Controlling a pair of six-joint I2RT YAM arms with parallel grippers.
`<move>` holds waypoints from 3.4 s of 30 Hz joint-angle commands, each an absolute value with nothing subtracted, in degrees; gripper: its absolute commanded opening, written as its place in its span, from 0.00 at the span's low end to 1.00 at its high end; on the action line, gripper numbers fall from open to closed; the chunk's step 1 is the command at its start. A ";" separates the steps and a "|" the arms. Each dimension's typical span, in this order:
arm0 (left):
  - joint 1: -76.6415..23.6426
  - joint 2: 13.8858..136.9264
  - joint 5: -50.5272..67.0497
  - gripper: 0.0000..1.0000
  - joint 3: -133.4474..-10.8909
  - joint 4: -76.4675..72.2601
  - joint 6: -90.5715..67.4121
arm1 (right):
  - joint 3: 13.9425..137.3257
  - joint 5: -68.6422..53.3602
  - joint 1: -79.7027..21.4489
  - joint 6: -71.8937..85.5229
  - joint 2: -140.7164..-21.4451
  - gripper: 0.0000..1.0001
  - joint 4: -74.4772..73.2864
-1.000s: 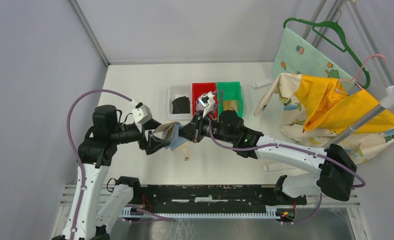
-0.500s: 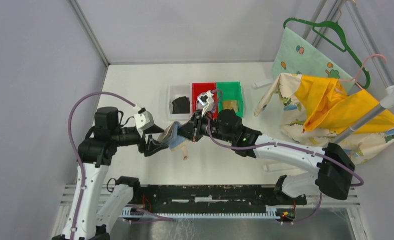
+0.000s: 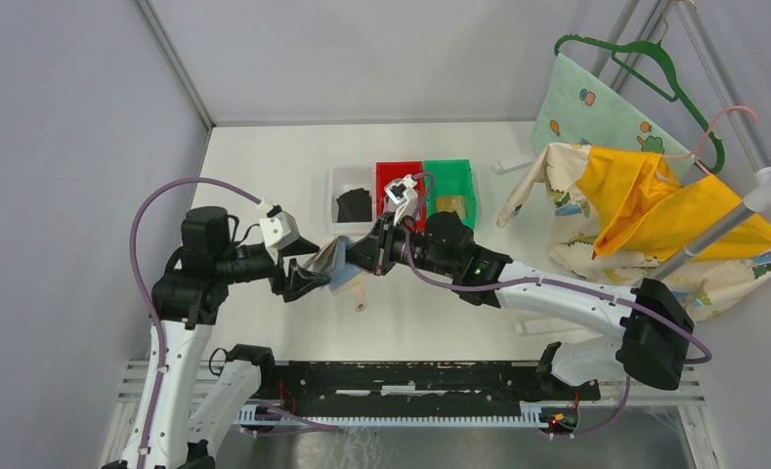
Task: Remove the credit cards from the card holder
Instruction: Remove the credit card from the card holder.
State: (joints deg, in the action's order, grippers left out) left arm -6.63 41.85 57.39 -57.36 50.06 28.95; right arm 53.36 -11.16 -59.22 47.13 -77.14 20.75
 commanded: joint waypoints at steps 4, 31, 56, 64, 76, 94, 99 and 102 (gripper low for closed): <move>-6.93 42.19 60.50 0.75 -57.79 54.14 33.09 | 56.77 -11.59 -59.67 48.32 -77.09 0.00 26.98; -6.87 43.31 56.67 0.62 -63.92 54.44 33.31 | 49.65 -18.60 -59.85 48.85 -74.59 0.00 39.62; -6.86 47.44 61.29 0.61 -71.83 70.58 46.19 | 48.75 -35.54 -58.95 44.65 -75.14 0.00 48.52; -6.86 43.34 54.33 0.56 -69.40 57.53 35.31 | 49.13 -37.66 -58.93 44.23 -74.73 0.00 49.00; -6.90 42.39 53.49 0.54 -69.53 54.63 32.25 | 49.79 -38.23 -58.94 44.41 -74.97 0.00 49.11; -6.87 42.20 45.09 0.52 -67.68 47.62 25.97 | 49.50 -39.03 -58.94 45.14 -74.72 0.00 51.07; -6.93 42.17 52.00 0.56 -67.48 49.25 25.97 | 49.66 -39.42 -58.97 45.70 -75.09 0.00 52.25; -6.90 43.39 59.37 0.61 -68.92 56.84 32.21 | 49.57 -39.55 -58.95 45.53 -74.82 0.00 52.47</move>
